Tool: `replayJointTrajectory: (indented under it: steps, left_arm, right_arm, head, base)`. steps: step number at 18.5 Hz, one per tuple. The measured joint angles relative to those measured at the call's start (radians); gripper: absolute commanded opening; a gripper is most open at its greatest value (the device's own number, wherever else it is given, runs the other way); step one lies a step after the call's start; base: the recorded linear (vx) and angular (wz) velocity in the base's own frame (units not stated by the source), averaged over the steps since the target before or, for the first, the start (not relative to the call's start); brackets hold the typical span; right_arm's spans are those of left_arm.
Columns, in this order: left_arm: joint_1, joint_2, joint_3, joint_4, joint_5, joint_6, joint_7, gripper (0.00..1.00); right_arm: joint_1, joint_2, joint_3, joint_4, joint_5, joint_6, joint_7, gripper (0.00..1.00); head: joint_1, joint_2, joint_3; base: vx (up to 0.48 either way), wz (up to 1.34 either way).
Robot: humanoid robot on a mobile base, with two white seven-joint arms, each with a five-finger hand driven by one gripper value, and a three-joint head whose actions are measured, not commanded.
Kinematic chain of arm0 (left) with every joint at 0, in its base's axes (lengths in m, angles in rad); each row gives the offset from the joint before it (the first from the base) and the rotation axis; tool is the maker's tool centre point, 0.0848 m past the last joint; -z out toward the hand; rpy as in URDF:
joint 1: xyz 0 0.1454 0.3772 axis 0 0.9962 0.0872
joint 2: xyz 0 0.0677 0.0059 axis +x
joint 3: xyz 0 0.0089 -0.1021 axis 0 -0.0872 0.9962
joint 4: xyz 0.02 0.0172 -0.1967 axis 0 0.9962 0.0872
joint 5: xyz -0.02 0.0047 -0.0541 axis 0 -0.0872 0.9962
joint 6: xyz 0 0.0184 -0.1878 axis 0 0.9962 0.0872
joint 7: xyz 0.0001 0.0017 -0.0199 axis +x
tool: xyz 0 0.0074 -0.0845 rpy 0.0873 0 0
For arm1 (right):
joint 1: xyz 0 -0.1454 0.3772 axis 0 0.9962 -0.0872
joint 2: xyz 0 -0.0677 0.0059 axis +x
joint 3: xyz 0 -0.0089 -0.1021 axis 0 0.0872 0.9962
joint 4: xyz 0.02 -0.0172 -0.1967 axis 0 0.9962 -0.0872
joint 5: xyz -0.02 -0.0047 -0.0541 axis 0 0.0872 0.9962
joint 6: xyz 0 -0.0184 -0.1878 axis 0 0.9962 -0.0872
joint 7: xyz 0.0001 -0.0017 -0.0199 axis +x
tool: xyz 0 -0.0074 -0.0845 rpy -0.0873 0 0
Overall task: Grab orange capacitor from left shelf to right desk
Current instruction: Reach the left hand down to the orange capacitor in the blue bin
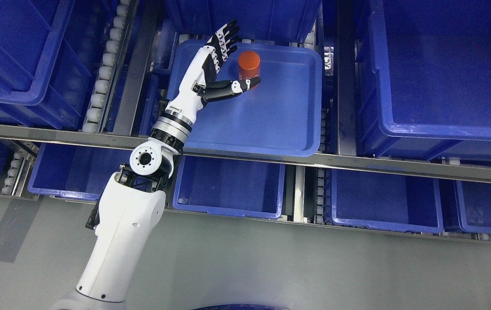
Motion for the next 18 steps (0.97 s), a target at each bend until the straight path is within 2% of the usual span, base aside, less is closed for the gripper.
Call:
replayJointTrajectory:
  steps: [8, 18]
  left_arm:
    - [0.033, 0.013, 0.025, -0.013, -0.001, 0.002, -0.001, 1.00]
    - [-0.105, 0.031, 0.008, 0.191, -0.044, 0.006, -0.007, 0.99]
  right_arm:
    - [0.000, 0.000, 0.000, 0.000, 0.000, 0.000, 0.000, 1.00]
    - [0.000, 0.000, 0.000, 0.000, 0.000, 0.000, 0.000, 1.00]
  head:
    - [0.0000, 0.000, 0.000]
    - [0.0000, 0.000, 0.000]
  base:
    - [0.000, 0.00]
    - [0.000, 0.00]
